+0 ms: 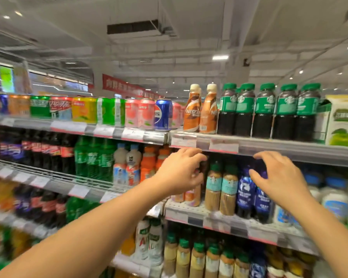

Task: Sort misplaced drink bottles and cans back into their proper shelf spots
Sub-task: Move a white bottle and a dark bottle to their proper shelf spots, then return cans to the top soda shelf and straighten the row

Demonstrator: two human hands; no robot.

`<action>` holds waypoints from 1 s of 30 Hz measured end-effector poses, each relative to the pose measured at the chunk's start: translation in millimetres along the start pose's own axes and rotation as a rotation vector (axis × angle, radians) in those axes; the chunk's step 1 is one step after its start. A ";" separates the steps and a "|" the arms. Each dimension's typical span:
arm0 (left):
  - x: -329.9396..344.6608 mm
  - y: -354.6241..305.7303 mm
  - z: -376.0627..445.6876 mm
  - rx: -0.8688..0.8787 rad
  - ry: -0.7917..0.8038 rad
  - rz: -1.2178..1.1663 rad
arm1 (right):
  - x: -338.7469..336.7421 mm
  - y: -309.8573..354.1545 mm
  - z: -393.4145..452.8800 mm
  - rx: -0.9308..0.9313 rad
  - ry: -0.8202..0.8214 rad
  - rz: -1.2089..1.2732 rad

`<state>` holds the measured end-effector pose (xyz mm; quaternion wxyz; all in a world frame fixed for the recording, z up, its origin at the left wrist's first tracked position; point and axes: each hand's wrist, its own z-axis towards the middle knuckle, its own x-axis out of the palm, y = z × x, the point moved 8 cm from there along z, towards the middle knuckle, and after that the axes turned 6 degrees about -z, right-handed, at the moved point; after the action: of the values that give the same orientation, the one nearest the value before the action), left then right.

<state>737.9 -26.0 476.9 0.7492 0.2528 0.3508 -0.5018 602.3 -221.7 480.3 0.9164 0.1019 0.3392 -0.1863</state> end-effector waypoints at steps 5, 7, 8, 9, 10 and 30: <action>-16.1 58.4 -52.2 -0.105 0.027 0.018 | 6.5 45.5 -19.7 -0.061 0.088 0.097; -21.4 88.4 -67.8 -0.140 0.038 0.025 | 12.2 68.4 -23.7 -0.091 0.125 0.106; -24.6 102.8 -74.8 -0.146 0.038 0.030 | 14.9 79.8 -24.3 -0.101 0.138 0.101; -28.6 117.3 -81.4 -0.150 0.033 0.034 | 17.3 91.5 -24.9 -0.107 0.151 0.093; -32.9 132.3 -87.4 -0.154 0.028 0.035 | 19.2 104.0 -25.5 -0.108 0.167 0.083; -36.1 292.7 -83.5 -0.054 -0.121 0.105 | 4.3 270.5 73.5 0.052 0.092 0.006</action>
<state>978.1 163.6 460.6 0.8009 0.2196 0.3045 -0.4665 759.3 0.3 548.9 0.8976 0.1352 0.3756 -0.1872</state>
